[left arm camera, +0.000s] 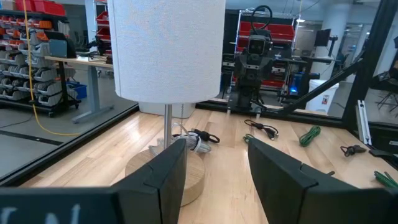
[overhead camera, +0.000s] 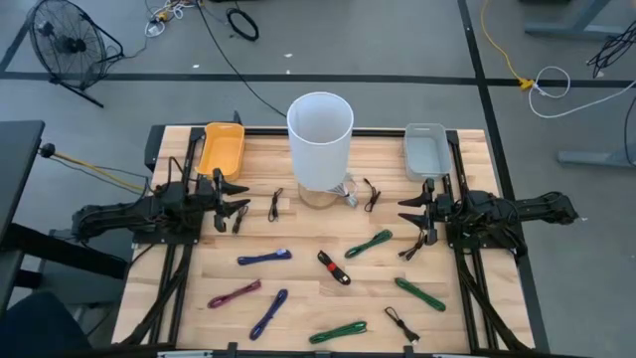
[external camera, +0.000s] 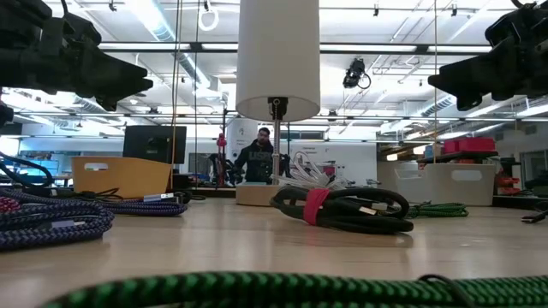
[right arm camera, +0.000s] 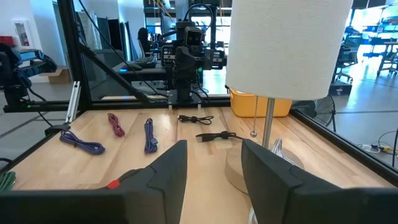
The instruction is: Pick & Place USB Port
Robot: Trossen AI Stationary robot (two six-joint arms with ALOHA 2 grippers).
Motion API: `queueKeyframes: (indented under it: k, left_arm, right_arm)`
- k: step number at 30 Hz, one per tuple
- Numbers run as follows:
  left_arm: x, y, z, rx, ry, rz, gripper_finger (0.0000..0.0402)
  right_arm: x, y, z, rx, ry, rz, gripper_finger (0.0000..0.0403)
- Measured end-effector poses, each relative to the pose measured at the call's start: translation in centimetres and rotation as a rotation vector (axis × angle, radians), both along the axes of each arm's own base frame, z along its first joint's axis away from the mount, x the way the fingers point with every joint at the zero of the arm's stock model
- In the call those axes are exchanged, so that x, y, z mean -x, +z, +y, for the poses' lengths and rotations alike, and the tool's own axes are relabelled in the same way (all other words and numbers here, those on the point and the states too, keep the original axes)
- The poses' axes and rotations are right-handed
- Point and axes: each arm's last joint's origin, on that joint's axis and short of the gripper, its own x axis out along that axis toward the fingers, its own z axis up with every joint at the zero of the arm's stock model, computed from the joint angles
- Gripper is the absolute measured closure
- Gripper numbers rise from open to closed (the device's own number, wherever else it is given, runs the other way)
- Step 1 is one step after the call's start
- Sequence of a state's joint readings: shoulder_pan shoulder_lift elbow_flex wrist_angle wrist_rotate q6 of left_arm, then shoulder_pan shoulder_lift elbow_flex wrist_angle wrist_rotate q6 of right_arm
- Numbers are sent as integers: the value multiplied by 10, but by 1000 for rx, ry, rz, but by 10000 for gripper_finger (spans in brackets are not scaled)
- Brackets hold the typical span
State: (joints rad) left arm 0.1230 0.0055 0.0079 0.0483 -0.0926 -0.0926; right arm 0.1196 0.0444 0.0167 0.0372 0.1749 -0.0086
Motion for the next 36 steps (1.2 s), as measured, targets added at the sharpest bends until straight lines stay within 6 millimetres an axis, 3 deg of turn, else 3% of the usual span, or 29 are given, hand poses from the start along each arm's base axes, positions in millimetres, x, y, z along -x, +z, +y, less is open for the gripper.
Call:
queueKeyframes:
  k: [17, 31, 36]
  left_arm:
    - [0, 0, 0, 0, 0, 0, 225]
    - [0, 0, 0, 0, 0, 0, 225]
    - [0, 2, 0, -2, 4, -16, 225]
  right_arm:
    - [0, 2, 0, -2, 0, -17, 250]
    - [3, 23, -1, -172, -16, -247, 250]
    - [8, 37, -6, -183, -144, -404, 250]
